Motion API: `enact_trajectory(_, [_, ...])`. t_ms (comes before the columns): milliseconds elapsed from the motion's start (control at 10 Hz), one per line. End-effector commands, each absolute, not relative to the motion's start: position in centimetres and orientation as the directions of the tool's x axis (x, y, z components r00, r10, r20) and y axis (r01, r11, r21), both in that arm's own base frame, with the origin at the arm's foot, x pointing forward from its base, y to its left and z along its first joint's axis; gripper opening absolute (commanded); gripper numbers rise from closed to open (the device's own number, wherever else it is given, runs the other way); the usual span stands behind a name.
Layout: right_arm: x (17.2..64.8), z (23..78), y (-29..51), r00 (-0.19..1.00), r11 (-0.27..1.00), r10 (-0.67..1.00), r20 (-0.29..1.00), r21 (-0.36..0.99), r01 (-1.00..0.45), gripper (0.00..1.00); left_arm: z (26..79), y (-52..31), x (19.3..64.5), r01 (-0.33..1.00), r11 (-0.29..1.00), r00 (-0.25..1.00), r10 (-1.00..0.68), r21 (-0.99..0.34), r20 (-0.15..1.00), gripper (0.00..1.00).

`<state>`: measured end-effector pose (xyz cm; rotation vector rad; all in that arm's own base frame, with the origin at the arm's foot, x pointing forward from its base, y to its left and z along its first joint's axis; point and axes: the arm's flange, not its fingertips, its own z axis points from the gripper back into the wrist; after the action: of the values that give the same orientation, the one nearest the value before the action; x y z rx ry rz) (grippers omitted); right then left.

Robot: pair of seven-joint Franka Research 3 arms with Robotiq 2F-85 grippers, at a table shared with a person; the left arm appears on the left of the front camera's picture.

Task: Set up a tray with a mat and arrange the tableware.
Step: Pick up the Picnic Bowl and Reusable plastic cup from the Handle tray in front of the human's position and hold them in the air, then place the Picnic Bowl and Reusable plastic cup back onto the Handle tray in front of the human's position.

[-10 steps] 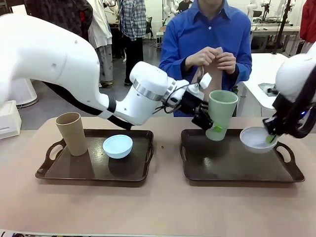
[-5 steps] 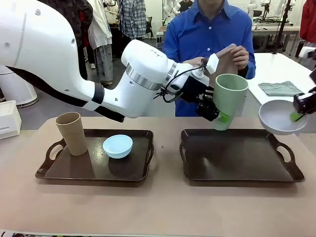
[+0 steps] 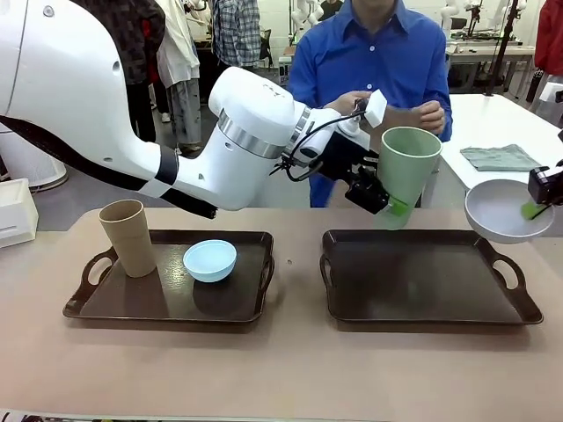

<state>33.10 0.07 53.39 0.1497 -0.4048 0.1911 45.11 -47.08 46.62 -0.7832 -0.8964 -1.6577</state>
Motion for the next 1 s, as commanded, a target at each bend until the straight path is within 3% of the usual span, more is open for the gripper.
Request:
enact_trajectory(0, [32.94,53.72,0.2,0.894,0.971,0.157,0.42,0.098,-0.216,0.0,46.89,-47.37,45.29,0.966,-0.181,-0.251,-0.478,0.185,0.842,0.0])
enact_trajectory(900, [32.94,53.72,0.2,0.894,0.971,0.157,0.42,0.098,-0.216,0.0,46.89,-47.37,45.29,0.966,-0.181,-0.251,-0.478,0.185,0.842,0.0])
